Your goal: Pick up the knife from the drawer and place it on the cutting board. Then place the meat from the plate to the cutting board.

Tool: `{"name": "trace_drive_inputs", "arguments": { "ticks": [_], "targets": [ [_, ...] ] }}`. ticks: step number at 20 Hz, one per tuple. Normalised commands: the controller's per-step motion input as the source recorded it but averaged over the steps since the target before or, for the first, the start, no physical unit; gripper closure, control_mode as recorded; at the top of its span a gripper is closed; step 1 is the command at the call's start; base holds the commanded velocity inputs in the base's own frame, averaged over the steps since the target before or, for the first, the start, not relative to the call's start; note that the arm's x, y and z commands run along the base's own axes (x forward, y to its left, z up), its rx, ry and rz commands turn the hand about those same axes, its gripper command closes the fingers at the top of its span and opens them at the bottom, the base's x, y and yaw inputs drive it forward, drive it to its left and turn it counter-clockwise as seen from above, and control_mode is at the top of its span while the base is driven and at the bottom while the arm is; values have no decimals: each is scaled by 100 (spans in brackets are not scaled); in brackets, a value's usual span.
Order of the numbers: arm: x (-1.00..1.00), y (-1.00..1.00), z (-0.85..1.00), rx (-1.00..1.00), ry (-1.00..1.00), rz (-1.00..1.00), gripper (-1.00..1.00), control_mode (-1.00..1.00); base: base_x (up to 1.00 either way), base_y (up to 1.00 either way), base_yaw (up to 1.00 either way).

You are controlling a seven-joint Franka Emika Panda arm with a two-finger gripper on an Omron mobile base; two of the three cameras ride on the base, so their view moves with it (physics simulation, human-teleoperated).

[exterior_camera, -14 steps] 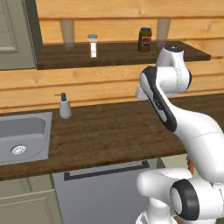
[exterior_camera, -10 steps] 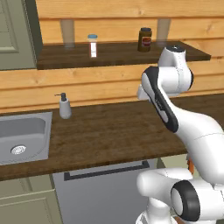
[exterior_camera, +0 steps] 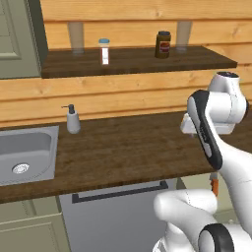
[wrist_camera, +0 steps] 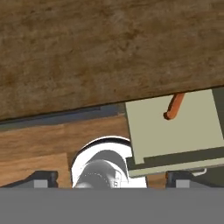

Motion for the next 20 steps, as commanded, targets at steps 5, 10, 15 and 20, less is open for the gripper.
{"name": "trace_drive_inputs", "arguments": {
  "ticks": [5, 10, 15, 20],
  "targets": [
    [-50, -78, -80, 2, 36, -15, -100, -100, 0, 0, 0],
    [-41, -91, -58, 3, 35, -6, -100, -100, 0, 0, 0],
    [-2, -80, -41, 0, 40, 0, -100, -100, 0, 0, 0],
    [-2, -49, -47, 0, 7, 0, -100, -100, 0, 0, 0]
  ]
}}
